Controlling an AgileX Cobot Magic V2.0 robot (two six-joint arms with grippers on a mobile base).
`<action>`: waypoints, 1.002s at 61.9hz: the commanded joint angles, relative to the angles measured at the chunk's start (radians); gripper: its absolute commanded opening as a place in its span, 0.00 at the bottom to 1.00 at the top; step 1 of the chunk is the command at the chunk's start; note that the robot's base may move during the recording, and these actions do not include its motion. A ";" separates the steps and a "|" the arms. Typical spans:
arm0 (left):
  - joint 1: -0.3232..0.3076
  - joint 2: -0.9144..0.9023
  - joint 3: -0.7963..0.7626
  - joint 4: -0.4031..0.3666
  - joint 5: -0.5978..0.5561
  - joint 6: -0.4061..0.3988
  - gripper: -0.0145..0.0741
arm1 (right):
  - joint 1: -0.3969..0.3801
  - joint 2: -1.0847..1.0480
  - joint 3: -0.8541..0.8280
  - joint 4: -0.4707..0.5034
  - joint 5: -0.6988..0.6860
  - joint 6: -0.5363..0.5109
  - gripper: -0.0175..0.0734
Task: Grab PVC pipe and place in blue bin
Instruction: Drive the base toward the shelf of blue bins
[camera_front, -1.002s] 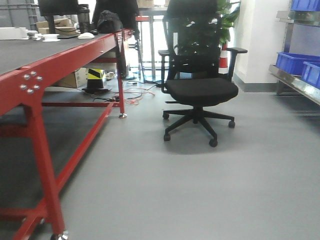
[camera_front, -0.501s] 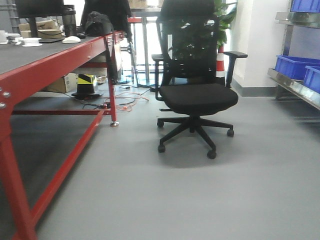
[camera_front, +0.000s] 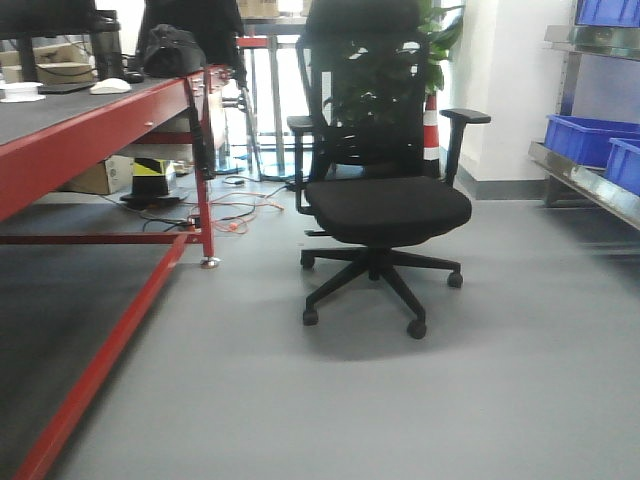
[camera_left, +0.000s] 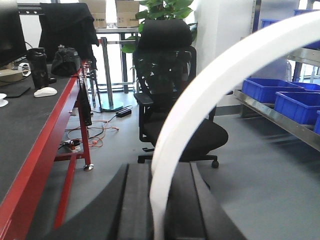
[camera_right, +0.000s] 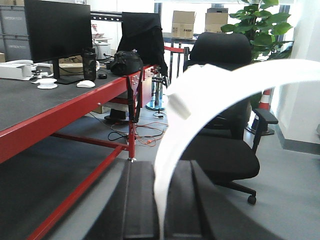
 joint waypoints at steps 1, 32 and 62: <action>-0.006 -0.005 0.000 -0.008 -0.028 0.000 0.04 | 0.002 -0.004 0.002 -0.011 -0.024 -0.005 0.02; -0.006 -0.005 0.000 -0.008 -0.028 0.000 0.04 | 0.002 -0.004 0.002 -0.011 -0.024 -0.005 0.02; -0.006 -0.005 0.000 -0.008 -0.028 0.000 0.04 | 0.002 -0.004 0.002 -0.011 -0.024 -0.005 0.02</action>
